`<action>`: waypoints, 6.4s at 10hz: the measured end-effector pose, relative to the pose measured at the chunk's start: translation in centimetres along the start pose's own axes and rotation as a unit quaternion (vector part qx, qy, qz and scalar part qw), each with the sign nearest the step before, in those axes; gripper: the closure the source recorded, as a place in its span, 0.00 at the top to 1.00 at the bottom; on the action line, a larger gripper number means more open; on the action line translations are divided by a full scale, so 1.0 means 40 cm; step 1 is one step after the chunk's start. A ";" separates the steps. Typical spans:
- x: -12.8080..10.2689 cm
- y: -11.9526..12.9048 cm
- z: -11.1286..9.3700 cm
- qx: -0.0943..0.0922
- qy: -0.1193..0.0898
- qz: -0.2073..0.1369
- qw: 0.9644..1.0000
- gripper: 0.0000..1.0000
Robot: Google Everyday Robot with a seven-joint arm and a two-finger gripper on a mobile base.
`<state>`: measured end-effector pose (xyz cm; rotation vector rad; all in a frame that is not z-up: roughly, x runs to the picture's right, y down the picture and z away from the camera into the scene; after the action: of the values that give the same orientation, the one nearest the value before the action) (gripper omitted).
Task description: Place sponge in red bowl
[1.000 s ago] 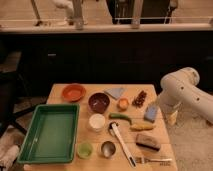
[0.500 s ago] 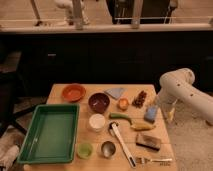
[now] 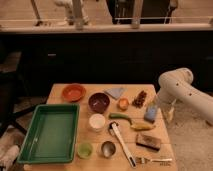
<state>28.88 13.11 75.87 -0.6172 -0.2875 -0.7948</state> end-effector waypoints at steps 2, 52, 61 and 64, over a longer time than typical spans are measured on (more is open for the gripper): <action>-0.010 0.007 0.017 0.004 0.021 0.006 1.000 0.80; 0.132 -0.205 0.123 0.133 -0.027 -0.036 0.990 0.00; 0.127 -0.274 0.052 0.212 -0.052 -0.014 0.976 0.00; 0.124 -0.281 0.053 0.213 -0.053 -0.015 0.976 0.00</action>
<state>23.88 5.50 84.41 -0.2514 -0.5496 -0.7021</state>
